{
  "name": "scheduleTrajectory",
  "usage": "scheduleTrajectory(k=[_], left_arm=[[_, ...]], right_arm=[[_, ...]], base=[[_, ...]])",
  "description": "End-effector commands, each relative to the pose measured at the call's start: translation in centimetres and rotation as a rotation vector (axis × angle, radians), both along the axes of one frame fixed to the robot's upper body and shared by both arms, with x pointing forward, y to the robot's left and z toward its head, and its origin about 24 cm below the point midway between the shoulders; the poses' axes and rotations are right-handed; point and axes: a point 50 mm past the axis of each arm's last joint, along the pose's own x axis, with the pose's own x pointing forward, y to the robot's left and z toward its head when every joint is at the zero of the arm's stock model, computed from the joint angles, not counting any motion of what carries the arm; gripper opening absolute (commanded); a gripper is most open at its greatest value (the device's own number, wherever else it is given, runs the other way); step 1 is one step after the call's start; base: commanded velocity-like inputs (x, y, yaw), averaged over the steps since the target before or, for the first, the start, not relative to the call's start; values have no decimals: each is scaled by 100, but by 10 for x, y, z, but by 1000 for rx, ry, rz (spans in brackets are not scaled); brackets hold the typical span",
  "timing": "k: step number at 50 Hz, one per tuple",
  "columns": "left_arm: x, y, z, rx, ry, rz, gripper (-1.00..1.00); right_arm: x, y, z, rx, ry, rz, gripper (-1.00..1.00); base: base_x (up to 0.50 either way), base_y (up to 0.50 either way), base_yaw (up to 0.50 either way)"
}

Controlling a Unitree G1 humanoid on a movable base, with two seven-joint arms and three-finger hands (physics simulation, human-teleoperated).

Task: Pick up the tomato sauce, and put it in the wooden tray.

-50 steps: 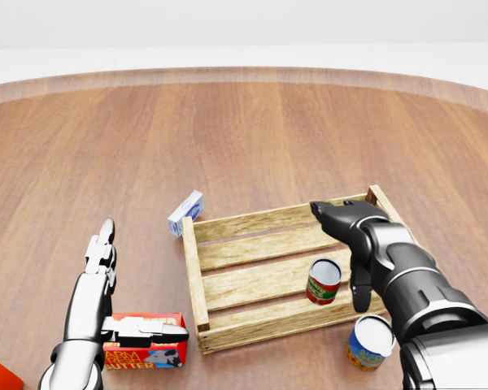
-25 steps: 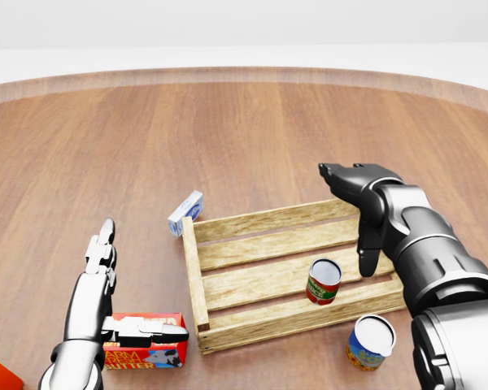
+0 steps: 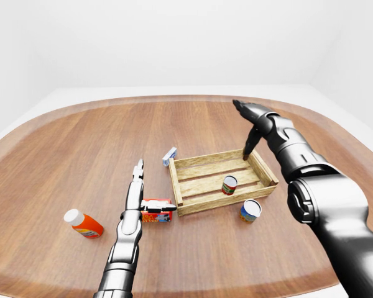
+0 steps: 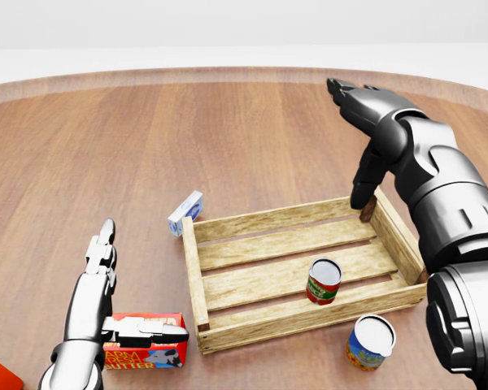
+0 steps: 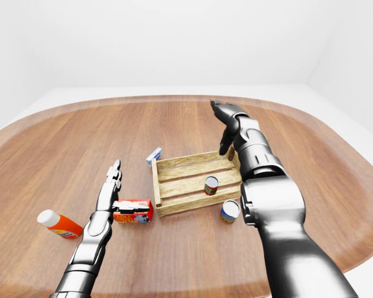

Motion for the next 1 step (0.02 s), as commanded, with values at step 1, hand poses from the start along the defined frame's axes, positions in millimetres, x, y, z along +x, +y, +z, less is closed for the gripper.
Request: scheduleTrajectory(k=[1], left_arm=[[0,0,0,-1,1,0,100]], right_arm=[[5,8,29,232,-132,-10,100]], base=[[0,0,0]])
